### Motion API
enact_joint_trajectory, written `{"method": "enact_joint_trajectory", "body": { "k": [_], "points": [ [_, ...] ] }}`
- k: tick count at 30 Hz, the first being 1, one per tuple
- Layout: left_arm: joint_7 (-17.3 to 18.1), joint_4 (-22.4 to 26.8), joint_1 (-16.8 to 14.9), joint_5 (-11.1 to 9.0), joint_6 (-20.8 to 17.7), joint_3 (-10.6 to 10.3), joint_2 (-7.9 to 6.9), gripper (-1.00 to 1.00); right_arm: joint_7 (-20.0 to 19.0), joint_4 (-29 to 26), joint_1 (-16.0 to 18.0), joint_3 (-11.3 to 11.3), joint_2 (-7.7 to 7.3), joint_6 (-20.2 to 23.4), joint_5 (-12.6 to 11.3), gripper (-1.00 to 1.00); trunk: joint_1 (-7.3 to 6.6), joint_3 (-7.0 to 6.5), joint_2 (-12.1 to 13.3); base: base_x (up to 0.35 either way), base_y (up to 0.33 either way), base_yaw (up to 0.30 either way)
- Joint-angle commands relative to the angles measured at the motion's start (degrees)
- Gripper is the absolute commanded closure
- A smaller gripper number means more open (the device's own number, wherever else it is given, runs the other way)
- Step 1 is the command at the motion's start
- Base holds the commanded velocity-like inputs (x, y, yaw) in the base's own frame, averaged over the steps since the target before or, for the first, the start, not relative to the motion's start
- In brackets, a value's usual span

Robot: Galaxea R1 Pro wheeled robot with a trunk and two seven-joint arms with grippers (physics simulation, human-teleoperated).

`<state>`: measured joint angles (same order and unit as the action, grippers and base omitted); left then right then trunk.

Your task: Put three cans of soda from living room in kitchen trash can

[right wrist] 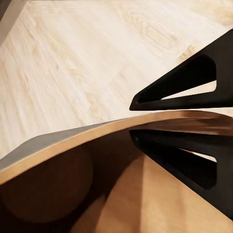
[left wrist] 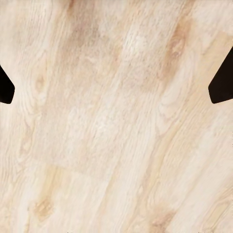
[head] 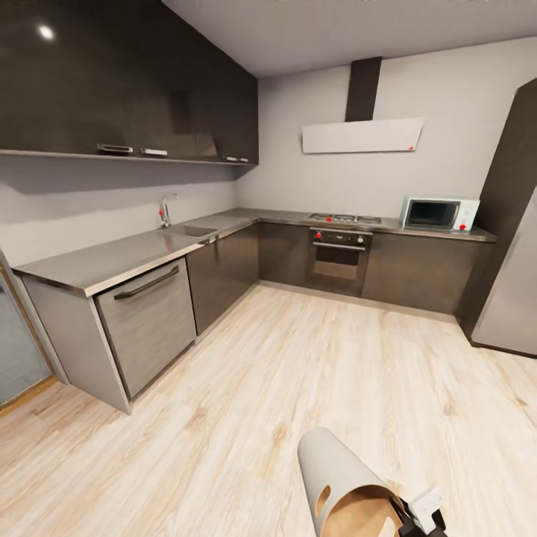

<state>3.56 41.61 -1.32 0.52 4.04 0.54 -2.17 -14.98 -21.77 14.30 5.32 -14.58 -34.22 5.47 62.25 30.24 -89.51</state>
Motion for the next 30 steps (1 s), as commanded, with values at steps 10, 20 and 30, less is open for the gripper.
{"method": "enact_joint_trajectory", "body": {
  "k": [10, 20, 30],
  "points": [
    [-0.1, 0.0, 0.0, -0.1, 0.1, 0.0, -0.03, -1.00, -0.4, 0.8, 0.0, -0.4, 0.31, 0.1, -0.4, 1.00, -2.21, -1.81, 4.0, 0.000, 0.000, 0.000],
    [-0.1, 0.0, 0.0, -0.2, 0.2, 0.1, -0.03, -1.00, -0.4, 1.7, 0.0, -0.3, 0.34, 0.0, -0.1, 1.00, -4.40, -3.60, 8.0, 0.000, 0.000, 0.000],
    [0.0, 2.5, -5.6, -0.3, -0.9, 0.3, -0.19, -1.00, -0.2, 1.8, 0.0, -0.5, 0.26, 0.0, -0.6, 1.00, -6.60, -5.40, 12.0, 0.000, 0.000, 0.000]
  ]
}}
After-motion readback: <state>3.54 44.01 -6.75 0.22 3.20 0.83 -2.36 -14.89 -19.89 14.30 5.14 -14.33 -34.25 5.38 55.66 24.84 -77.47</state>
